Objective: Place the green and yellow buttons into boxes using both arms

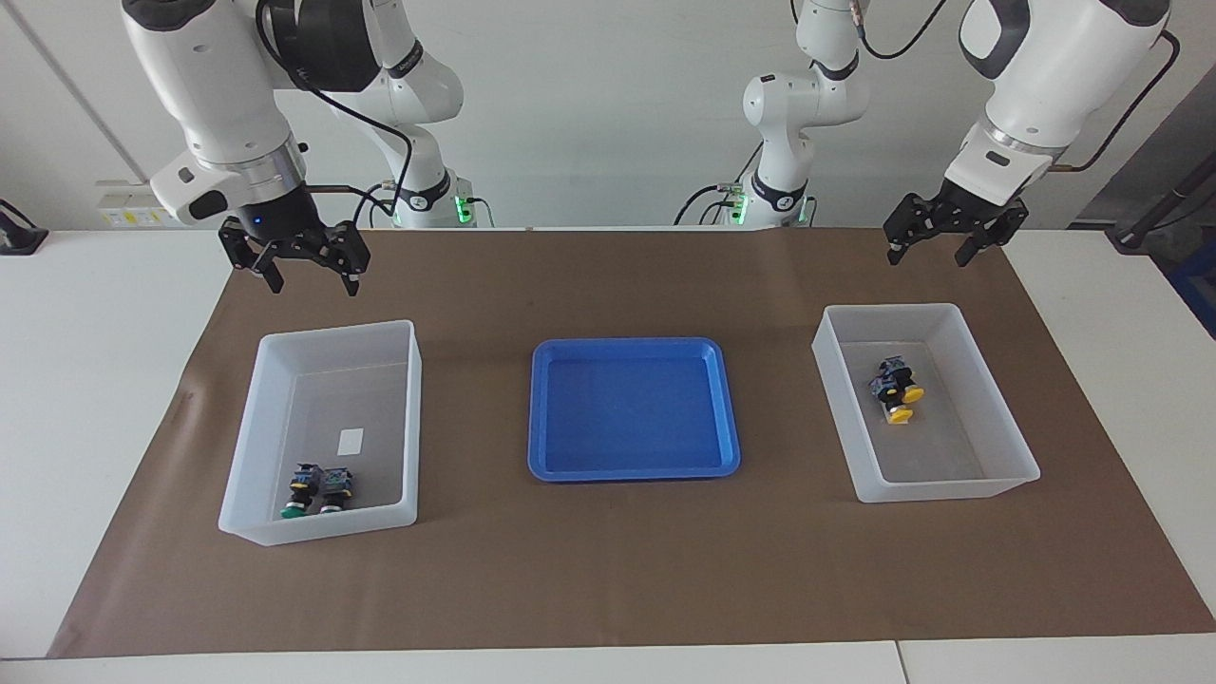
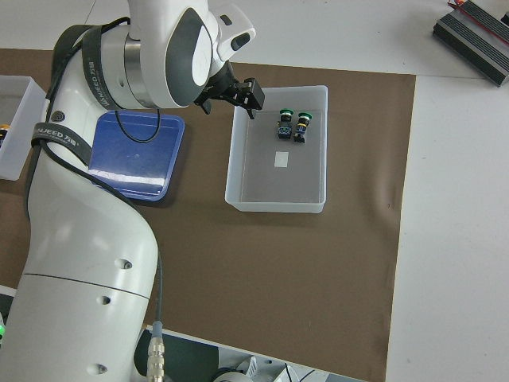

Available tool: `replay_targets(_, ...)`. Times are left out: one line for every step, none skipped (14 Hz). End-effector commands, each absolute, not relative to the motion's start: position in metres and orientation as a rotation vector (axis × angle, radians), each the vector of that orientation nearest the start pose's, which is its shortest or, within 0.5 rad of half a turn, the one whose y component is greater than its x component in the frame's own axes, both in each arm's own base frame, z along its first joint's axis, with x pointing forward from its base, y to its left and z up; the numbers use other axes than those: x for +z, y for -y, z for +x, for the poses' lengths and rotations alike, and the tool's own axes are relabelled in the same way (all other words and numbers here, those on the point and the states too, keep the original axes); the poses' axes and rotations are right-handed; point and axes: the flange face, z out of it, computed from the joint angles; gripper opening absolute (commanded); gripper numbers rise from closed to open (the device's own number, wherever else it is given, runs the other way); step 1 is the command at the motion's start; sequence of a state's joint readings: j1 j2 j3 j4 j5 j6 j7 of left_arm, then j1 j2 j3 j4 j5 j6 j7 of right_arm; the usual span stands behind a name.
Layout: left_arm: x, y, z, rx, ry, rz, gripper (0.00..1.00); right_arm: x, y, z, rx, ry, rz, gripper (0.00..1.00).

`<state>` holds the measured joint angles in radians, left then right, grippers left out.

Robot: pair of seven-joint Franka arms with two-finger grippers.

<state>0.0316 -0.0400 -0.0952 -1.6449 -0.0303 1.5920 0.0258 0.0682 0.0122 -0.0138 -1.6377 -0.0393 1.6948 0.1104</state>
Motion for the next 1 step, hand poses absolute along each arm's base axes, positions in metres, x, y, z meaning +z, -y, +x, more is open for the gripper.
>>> replay_targets(0.6154,0.0380,0.5402,0.013,-0.118,-3.161,1.00,0.5956,-0.0280,0.5618,-0.061,-0.096,-3.159,1.00)
